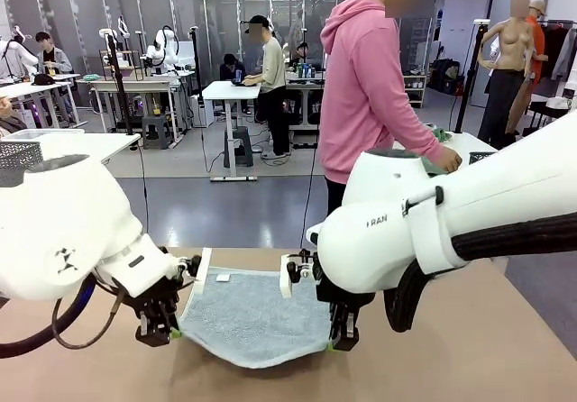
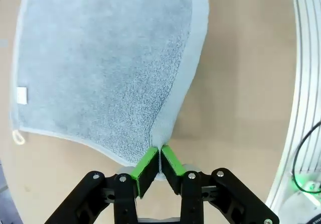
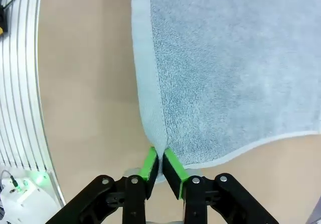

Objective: Fold the towels and place them in the basket.
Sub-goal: When a person lays out a Towel with hook on the table, fold it in half twice.

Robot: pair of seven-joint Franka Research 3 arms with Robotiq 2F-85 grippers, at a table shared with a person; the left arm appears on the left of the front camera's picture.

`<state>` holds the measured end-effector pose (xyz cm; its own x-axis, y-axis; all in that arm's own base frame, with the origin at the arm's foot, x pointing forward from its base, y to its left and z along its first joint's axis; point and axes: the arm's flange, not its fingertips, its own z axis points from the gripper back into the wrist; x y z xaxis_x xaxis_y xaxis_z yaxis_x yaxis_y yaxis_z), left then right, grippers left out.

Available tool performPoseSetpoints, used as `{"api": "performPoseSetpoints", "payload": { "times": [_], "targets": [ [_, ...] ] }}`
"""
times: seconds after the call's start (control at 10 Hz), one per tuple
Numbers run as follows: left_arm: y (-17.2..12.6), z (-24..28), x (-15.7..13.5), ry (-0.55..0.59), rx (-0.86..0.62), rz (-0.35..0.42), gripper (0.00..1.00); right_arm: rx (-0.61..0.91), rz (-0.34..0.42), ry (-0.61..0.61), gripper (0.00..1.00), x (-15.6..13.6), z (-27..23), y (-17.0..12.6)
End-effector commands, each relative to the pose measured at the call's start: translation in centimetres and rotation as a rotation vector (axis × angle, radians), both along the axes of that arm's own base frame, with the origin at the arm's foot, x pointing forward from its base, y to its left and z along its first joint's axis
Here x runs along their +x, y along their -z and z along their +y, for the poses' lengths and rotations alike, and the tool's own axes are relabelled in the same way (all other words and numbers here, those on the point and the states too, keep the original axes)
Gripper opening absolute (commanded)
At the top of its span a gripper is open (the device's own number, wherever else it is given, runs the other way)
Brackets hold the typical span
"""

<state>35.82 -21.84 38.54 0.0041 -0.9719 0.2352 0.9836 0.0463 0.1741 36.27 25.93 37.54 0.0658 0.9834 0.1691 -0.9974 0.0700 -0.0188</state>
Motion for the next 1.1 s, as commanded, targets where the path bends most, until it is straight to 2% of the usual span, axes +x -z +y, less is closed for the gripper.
{"api": "performPoseSetpoints", "payload": {
  "times": [0.0,0.1,0.2,0.4,0.5,0.6,0.7,0.8,1.0],
  "targets": [
    [0.6,2.4,-4.6,-0.011,-0.012,-0.011,0.00,0.026,0.019,0.006,0.00,-0.3,0.0,-0.5],
    [0.4,2.4,-4.6,0.011,-0.014,-0.006,0.00,0.000,0.000,0.000,0.00,0.0,0.0,0.0],
    [-1.1,0.1,-0.2,0.000,-0.011,-0.015,0.00,0.000,0.000,0.000,0.00,0.0,0.0,0.0],
    [-1.1,0.1,-0.2,0.000,-0.011,-0.015,0.00,0.000,0.000,0.000,0.00,0.0,0.0,0.0],
    [-1.1,0.1,-0.2,0.000,-0.011,-0.015,0.00,0.003,0.002,0.001,0.11,-0.1,-0.1,-0.4],
    [-1.3,0.2,-0.3,0.003,-0.016,-0.013,0.10,0.056,0.002,-0.047,0.11,-0.5,0.2,-2.1],
    [-2.7,-0.4,-0.1,0.024,0.031,0.024,0.10,0.083,0.002,-0.055,0.11,-0.5,0.4,-3.9],
    [-3.6,-0.4,0.2,0.016,0.033,0.002,0.10,0.057,-0.019,-0.037,0.11,-0.2,0.2,-4.7],
    [-4.1,-1.0,0.3,0.027,0.032,-0.004,0.10,0.064,-0.012,-0.012,0.11,0.7,0.0,-5.9]
  ]
}}
